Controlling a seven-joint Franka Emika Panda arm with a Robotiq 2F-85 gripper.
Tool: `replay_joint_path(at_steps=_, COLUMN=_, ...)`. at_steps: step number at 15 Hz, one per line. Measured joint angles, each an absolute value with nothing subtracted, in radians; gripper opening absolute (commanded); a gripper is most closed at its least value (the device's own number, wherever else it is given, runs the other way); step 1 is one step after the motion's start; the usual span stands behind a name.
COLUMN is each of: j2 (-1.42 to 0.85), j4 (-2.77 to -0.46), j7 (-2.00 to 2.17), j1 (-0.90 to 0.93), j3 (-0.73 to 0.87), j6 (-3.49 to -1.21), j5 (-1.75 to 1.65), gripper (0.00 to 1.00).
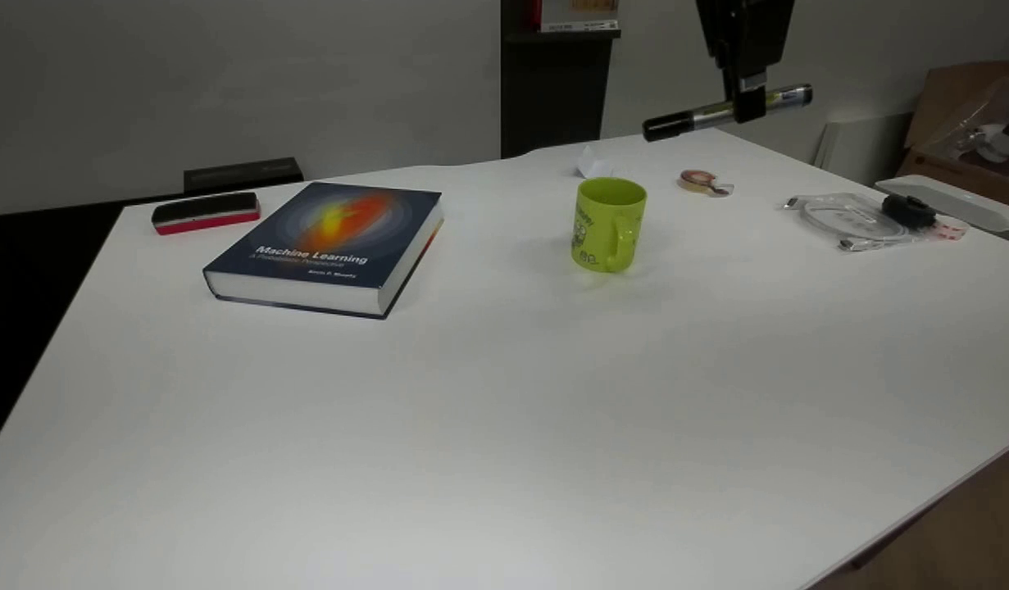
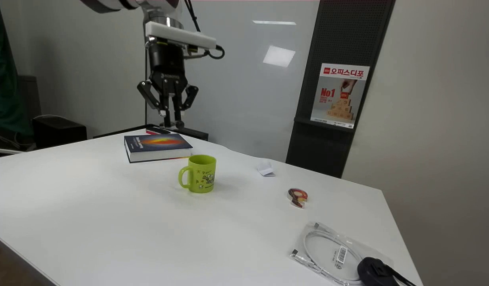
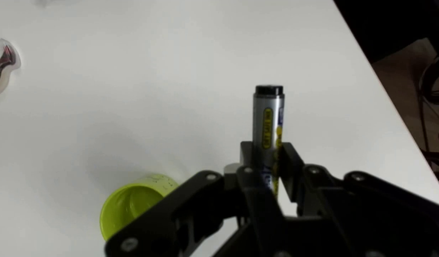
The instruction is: Put the marker into the green cup.
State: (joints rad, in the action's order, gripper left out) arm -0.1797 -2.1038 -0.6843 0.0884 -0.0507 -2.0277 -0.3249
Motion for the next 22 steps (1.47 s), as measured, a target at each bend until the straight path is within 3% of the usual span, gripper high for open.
replay_joint_path(at_steps=4, j2=-0.193, j4=-2.006, j7=-0.552, j1=0.088, j3=-0.055, j6=-1.852, j5=-0.297, gripper=0.05)
replay_joint_path(at_steps=16, j2=-0.481, j4=-1.738, j7=-0.175, j1=0.062, j3=-0.038, j6=-1.601, j5=-0.154, gripper=0.05)
replay_joint_path(at_steps=17, j2=-0.497, j4=-1.716, j7=-0.156, j1=0.055, j3=-0.036, j6=-1.582, j5=-0.122, gripper=0.21)
replay_joint_path(at_steps=21, j2=-0.526, j4=-1.675, j7=-0.13, j1=0.041, j3=-0.033, j6=-1.567, j5=-0.072, gripper=0.21)
replay_joint_path(at_steps=22, j2=-0.526, j4=-1.673, j7=-0.128, j1=0.041, j3=-0.033, j6=-1.566, j5=-0.071, gripper=0.05)
